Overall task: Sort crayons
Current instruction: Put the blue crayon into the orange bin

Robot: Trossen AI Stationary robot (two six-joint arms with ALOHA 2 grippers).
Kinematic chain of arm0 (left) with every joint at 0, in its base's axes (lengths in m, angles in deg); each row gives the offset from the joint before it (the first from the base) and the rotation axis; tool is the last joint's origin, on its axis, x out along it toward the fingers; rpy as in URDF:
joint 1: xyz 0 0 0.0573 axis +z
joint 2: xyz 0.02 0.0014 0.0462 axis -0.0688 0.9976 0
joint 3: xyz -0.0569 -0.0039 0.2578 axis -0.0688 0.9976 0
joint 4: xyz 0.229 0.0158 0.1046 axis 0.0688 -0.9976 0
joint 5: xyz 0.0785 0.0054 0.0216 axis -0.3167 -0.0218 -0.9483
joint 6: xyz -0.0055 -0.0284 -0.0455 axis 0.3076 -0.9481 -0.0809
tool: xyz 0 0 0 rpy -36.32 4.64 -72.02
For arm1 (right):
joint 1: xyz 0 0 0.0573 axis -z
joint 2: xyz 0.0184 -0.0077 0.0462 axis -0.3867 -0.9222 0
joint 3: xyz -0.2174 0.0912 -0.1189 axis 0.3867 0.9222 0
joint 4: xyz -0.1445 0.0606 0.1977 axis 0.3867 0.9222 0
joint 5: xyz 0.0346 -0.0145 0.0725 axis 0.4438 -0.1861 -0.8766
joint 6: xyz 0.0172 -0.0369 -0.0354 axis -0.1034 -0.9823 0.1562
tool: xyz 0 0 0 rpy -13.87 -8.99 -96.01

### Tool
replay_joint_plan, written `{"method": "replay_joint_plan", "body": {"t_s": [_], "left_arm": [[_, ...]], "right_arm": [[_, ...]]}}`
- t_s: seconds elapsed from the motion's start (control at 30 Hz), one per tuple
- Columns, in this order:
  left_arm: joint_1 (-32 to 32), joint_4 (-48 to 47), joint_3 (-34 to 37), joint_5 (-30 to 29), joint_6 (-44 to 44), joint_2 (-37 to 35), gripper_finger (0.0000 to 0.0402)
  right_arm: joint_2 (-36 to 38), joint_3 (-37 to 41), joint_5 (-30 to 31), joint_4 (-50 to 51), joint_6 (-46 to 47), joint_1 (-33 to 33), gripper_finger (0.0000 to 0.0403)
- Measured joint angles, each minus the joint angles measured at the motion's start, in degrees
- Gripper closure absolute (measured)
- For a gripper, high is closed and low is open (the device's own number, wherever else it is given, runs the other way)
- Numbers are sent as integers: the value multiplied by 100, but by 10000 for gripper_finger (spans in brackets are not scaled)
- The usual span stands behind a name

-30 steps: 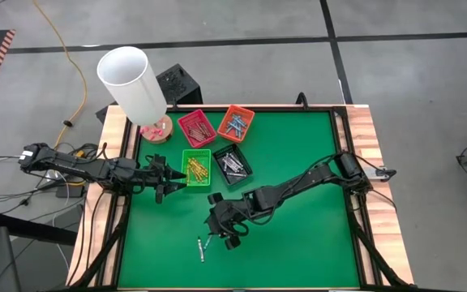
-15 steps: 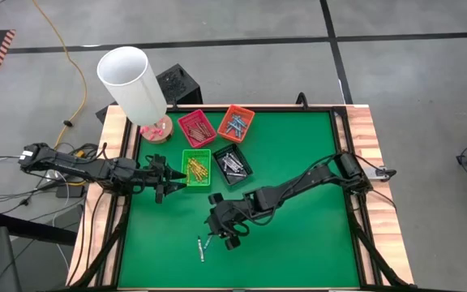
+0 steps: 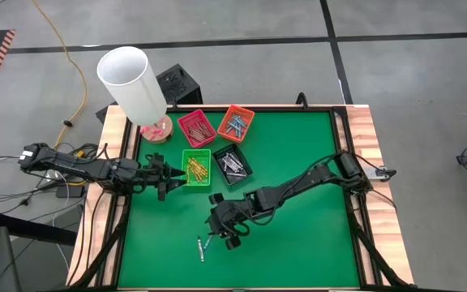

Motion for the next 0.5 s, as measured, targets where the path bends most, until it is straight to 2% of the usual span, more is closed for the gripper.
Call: {"method": "replay_joint_plan", "body": {"t_s": [0.5], "left_arm": [[2, 2, 0, -4, 117, 0, 194]], "right_arm": [[0, 4, 7, -107, 28, 65, 227]]}}
